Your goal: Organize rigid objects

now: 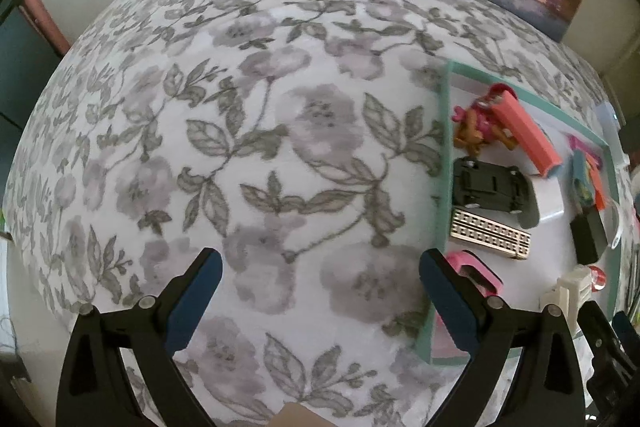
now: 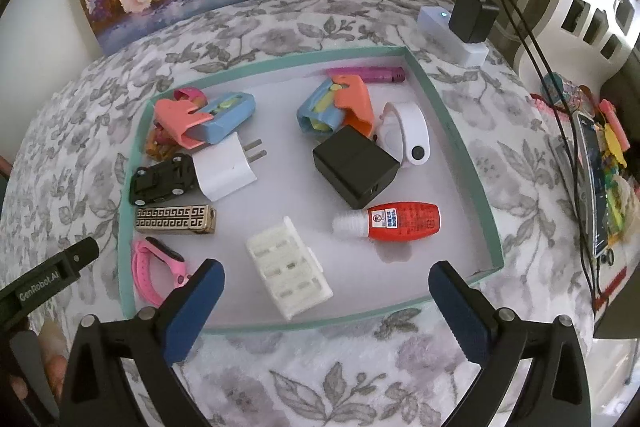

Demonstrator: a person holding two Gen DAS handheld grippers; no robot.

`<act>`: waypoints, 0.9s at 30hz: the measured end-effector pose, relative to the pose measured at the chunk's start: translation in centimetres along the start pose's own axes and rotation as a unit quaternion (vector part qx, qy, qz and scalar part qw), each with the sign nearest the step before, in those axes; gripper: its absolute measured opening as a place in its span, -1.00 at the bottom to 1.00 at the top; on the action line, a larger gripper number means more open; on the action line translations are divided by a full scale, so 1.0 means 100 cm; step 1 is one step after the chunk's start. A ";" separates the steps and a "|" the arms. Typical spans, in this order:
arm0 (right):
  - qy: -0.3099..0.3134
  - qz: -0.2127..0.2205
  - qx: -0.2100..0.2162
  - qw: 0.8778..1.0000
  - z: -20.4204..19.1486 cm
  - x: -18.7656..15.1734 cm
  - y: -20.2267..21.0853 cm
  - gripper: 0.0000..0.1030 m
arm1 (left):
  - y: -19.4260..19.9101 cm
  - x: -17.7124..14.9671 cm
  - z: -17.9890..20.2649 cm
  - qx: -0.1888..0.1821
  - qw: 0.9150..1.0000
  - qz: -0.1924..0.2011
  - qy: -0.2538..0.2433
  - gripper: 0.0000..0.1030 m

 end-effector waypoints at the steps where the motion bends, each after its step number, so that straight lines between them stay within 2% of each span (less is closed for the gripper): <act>1: 0.000 0.000 0.000 1.000 0.000 -0.001 0.000 1.00 | 0.000 0.000 -0.001 0.001 1.000 0.000 0.002 0.92; 7: 0.002 -0.005 -0.002 1.000 -0.003 -0.004 -0.002 1.00 | 0.004 -0.005 -0.004 -0.008 1.000 -0.005 -0.003 0.92; 18: 0.008 -0.002 0.000 1.000 -0.013 -0.013 0.006 1.00 | 0.031 -0.011 -0.014 0.016 0.998 0.044 -0.045 0.92; 27: 0.009 0.006 -0.004 1.000 -0.015 -0.021 0.017 1.00 | 0.038 -0.026 -0.024 0.043 0.996 0.044 -0.069 0.92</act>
Point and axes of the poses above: each gripper's, at about its wrist camera, not at the fingertips, and y roughly against the way its jaws point, z to its right, x to its top, the point moved 8 cm from there along -y, roughly the way its jaws point, and after that the axes turned 4 degrees about x, right-handed, at the moved point
